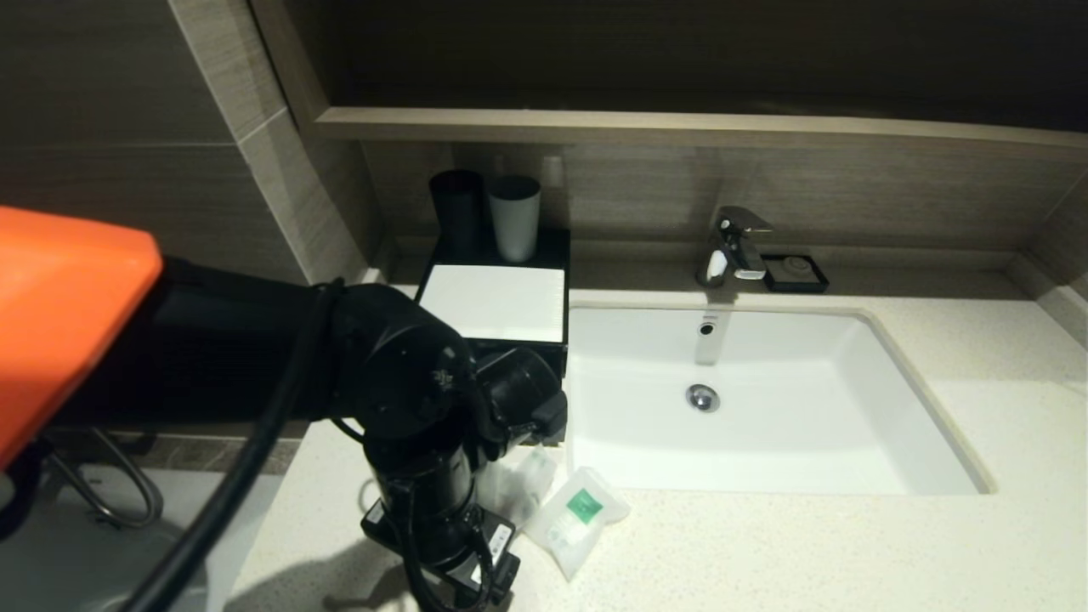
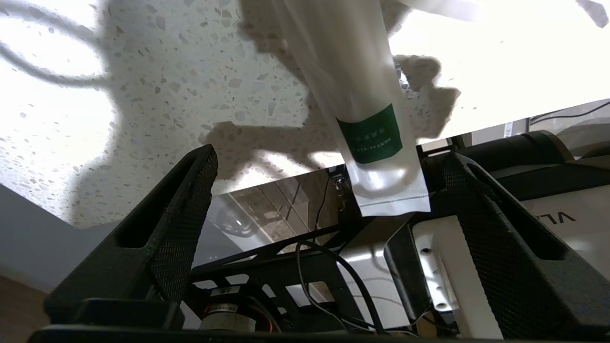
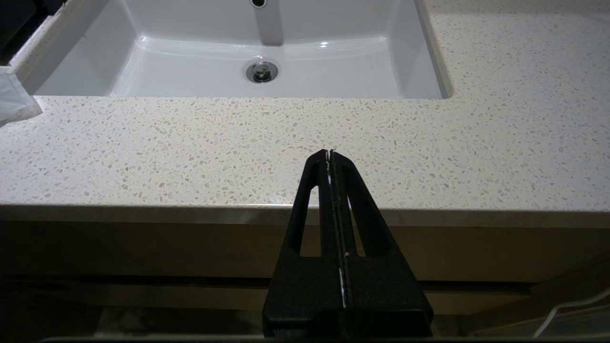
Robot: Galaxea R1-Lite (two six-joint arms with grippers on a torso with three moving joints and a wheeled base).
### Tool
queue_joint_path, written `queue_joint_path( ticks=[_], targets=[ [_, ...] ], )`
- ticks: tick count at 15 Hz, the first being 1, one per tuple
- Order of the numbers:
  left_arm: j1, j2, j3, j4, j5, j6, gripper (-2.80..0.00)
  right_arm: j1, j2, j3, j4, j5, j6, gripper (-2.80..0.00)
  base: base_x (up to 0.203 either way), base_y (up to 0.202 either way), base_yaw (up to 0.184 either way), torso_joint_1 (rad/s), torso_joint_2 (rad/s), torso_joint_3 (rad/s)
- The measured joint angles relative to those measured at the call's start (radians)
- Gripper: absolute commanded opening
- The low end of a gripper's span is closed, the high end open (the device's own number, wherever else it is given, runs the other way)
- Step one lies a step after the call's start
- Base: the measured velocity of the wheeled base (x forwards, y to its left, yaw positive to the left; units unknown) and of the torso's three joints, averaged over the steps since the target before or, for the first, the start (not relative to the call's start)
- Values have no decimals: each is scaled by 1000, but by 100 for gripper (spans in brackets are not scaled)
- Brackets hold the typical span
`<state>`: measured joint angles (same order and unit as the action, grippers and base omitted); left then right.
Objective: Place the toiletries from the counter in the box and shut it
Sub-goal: Pick up the bathroom toiletry
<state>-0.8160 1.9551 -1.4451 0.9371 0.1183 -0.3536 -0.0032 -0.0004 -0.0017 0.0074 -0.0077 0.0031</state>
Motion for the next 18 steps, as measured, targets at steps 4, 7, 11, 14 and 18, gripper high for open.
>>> queue_joint_path(
  ticks=[4,7,11,14,18],
  targets=[
    [0,9,-6,-5,-2,-1,0,0,0,0,0,0,0,-280,0,0,0,0,0,0],
    [0,16,-8,-16,-3,-1,0,0,0,0,0,0,0,-280,0,0,0,0,0,0],
    [1,33,-15,-22,-4,-4,0,0,0,0,0,0,0,-280,0,0,0,0,0,0],
    [1,38,-16,-25,-4,-5,0,0,0,0,0,0,0,-280,0,0,0,0,0,0],
    [2,46,-16,-23,-5,-11,0,0,0,0,0,0,1,-280,0,0,0,0,0,0]
  ],
)
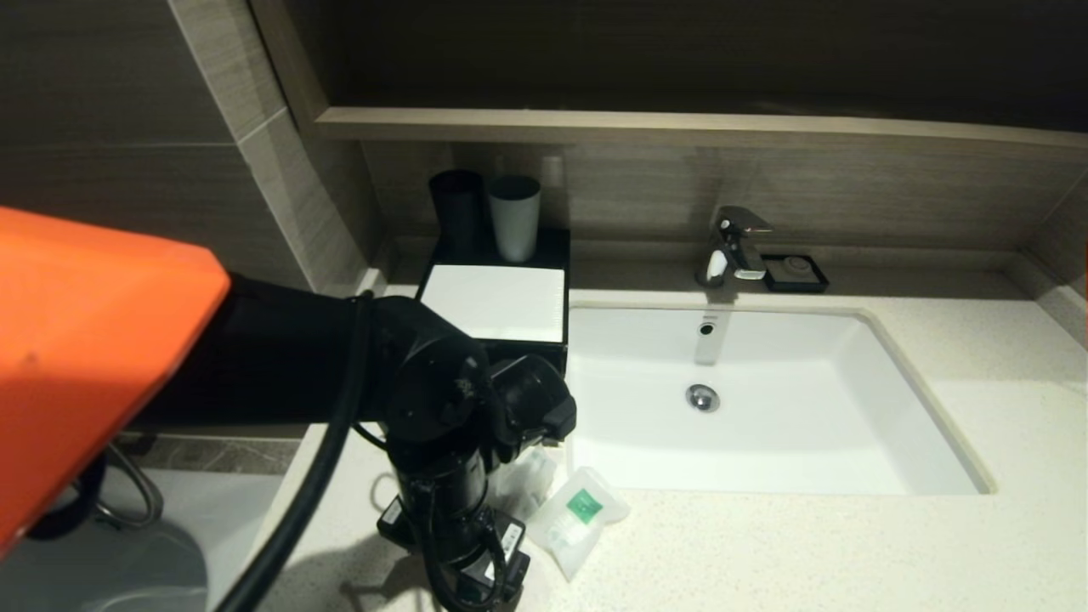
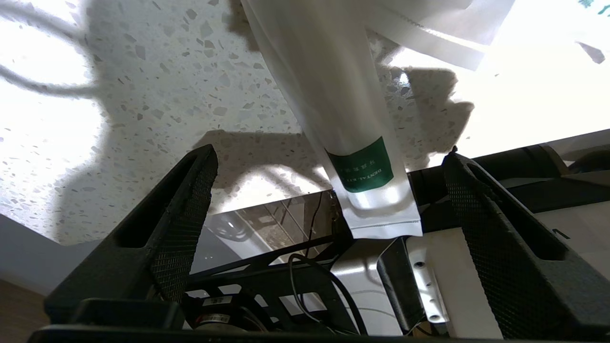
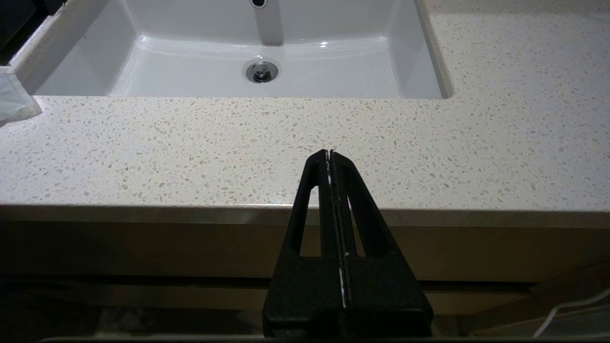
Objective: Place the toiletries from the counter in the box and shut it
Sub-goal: Pick up the bathroom toiletry
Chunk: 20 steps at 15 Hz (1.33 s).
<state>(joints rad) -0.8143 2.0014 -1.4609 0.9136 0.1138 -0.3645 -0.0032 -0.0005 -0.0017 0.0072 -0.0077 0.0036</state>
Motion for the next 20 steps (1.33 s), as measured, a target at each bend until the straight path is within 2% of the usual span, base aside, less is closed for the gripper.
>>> queue_joint_path(
  ticks=[20],
  targets=[
    [0,18,-14,12,3,-66,0,0,0,0,0,0,0,-280,0,0,0,0,0,0]
  ],
)
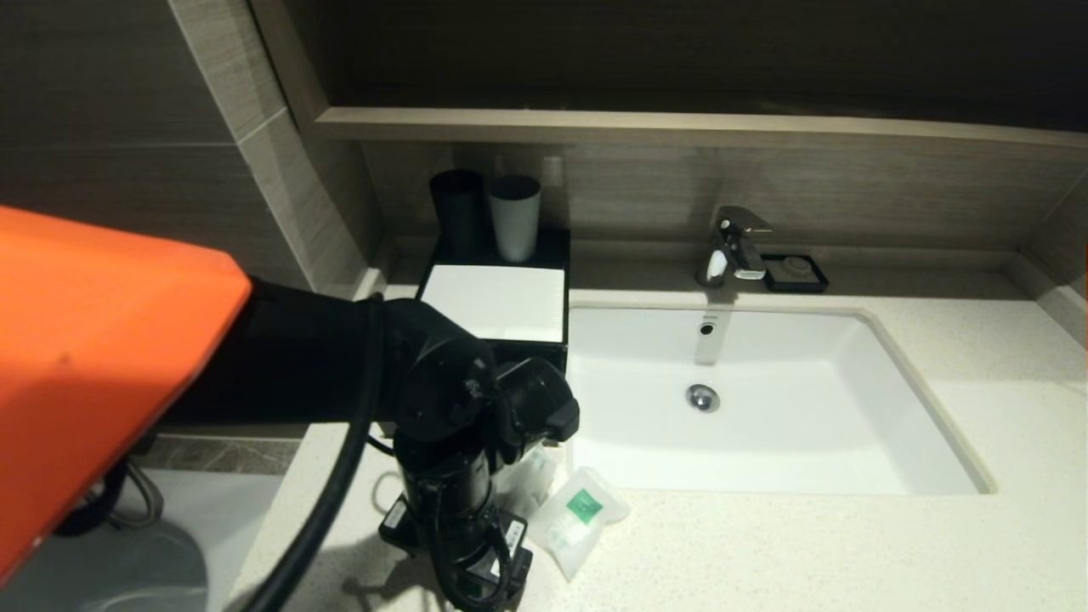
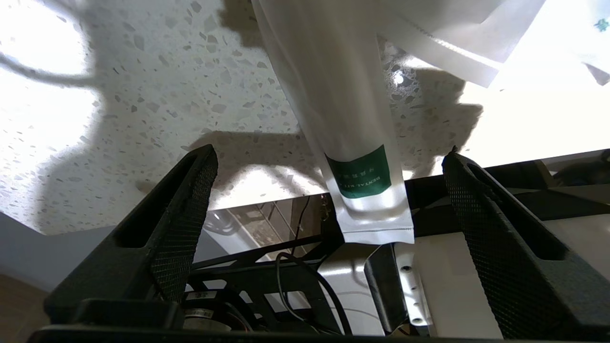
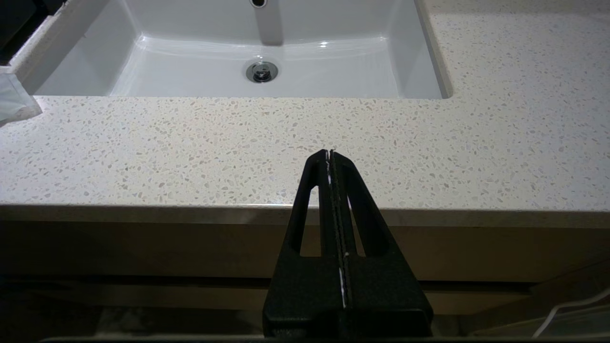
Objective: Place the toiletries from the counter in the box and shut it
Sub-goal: Pick up the bathroom toiletry
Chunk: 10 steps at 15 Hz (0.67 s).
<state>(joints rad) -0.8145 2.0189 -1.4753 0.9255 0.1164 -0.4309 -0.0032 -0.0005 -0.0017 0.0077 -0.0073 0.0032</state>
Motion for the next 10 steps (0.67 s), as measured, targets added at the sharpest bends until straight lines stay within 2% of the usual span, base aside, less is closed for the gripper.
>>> queue_joint_path(
  ticks=[5,8,10],
  targets=[
    [0,-2,10,-6,-5,-8,0,0,0,0,0,0,0,-280,0,0,0,0,0,0],
    [1,-5,4,-9,-64,-8,0,0,0,0,0,0,0,-280,0,0,0,0,0,0],
    [3,-6,2,-11,-74,-7,0,0,0,0,0,-1,0,-280,0,0,0,0,0,0]
  ],
)
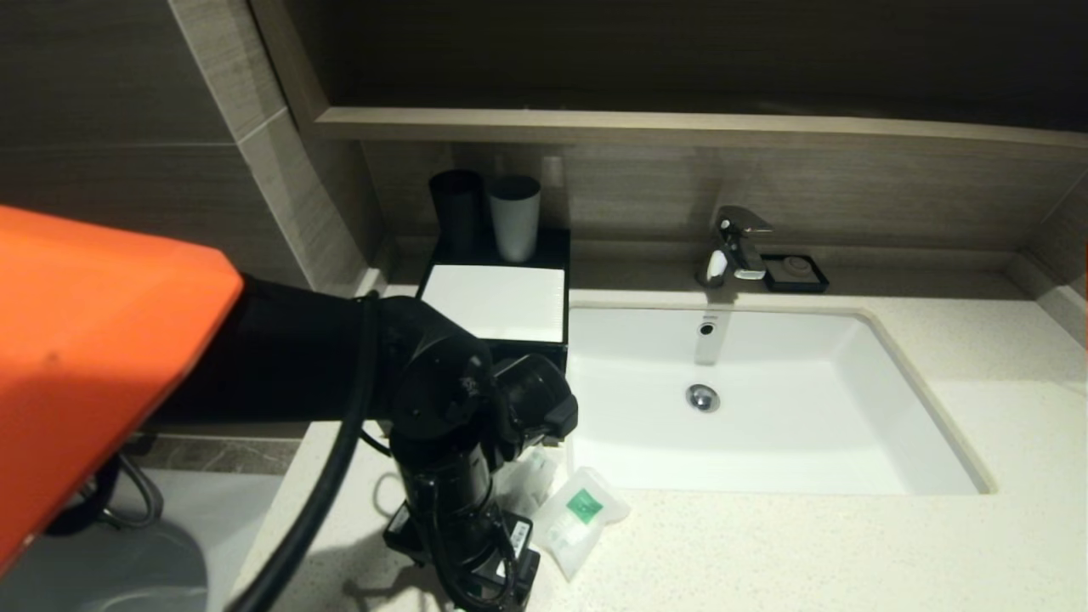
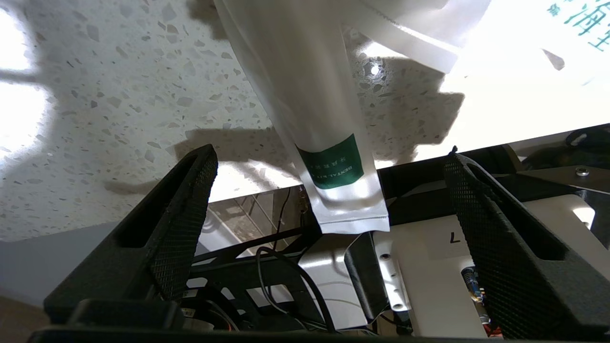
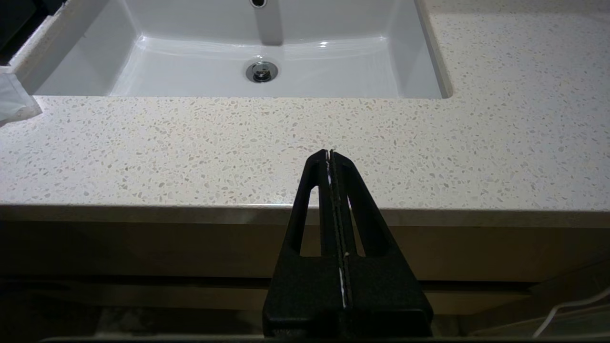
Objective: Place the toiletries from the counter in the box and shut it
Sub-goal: Pick up the bathroom toiletry
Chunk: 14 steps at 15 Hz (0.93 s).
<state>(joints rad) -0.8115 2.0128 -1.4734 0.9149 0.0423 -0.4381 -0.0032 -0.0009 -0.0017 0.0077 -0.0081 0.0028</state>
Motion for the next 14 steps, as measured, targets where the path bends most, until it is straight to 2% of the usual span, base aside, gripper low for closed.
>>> queue_joint_path(
  ticks=[9,14],
  targets=[
    [0,9,-2,-12,4,-2,0,0,0,0,0,0,0,-280,0,0,0,0,0,0],
    [4,33,-2,-16,17,-30,0,0,0,0,0,0,0,-280,0,0,0,0,0,0]
  ],
)
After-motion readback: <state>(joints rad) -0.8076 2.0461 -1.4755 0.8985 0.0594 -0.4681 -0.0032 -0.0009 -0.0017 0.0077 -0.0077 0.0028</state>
